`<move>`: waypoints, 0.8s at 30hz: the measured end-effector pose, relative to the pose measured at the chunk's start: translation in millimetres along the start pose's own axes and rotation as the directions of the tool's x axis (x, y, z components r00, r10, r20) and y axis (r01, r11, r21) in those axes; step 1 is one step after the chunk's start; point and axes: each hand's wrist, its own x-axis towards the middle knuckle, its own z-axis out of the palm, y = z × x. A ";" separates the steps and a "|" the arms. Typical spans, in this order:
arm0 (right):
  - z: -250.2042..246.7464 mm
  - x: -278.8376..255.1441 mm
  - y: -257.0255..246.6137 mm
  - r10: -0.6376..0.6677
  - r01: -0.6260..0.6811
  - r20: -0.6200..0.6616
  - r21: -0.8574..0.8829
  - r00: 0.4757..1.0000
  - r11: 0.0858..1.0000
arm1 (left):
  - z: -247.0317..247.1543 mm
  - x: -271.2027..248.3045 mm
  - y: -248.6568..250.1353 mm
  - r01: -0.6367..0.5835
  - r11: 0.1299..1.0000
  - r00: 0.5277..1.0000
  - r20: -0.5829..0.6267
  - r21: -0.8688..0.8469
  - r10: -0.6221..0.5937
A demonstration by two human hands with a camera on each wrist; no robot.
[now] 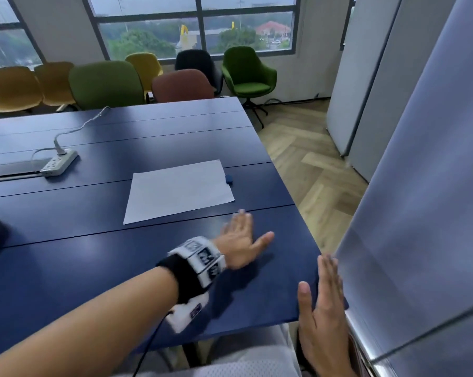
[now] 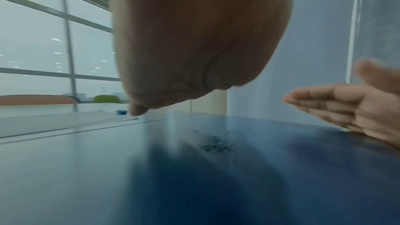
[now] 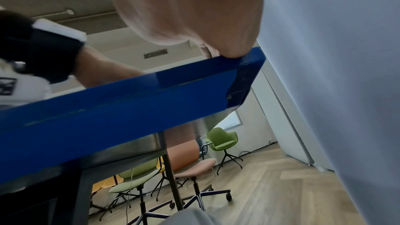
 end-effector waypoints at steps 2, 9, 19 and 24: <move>-1.5 -0.7 -2.8 -0.034 0.034 0.011 -0.004 0.999 0.999 | 6.8 -24.5 -30.3 0.171 0.985 0.981 -0.085 -0.016 -0.172; -7.6 -5.4 -4.9 -0.028 0.024 0.093 0.049 0.995 0.999 | 60.3 -74.5 -16.0 0.451 0.886 0.888 -0.052 -0.109 -0.458; -10.4 -2.7 -1.9 -0.014 0.000 0.049 0.263 0.999 0.965 | 52.1 -13.4 83.5 0.036 0.941 0.999 -0.021 -0.338 -0.046; -12.2 -4.8 -4.2 -0.041 0.020 0.076 0.263 0.996 0.964 | 31.8 -31.8 6.0 0.326 0.896 0.906 -0.170 -0.302 -0.388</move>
